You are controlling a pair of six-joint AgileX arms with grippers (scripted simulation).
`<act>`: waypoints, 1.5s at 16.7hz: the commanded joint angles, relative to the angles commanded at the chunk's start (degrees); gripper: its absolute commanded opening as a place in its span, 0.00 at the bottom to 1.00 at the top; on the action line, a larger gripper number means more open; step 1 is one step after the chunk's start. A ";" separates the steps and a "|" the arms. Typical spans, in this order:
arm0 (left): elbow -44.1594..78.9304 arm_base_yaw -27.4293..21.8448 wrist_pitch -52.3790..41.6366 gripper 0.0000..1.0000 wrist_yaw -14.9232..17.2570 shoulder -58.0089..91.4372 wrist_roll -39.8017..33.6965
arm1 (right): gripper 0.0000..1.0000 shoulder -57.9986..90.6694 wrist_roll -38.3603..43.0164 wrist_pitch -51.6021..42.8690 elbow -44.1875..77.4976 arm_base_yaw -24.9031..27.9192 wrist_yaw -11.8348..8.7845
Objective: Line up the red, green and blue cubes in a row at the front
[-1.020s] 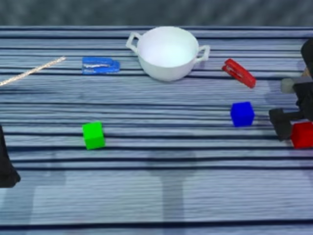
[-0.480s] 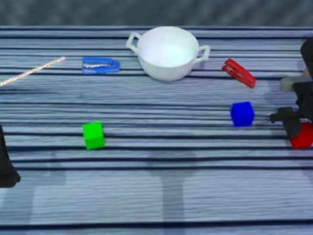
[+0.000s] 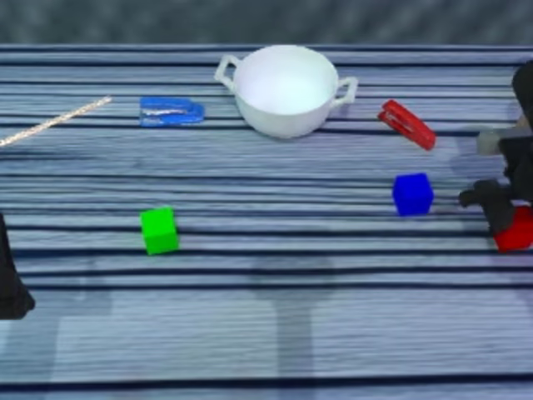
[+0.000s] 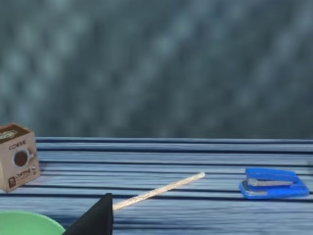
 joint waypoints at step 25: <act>0.00 0.00 0.00 1.00 0.00 0.00 0.00 | 0.00 12.23 45.49 -28.37 37.98 39.00 1.22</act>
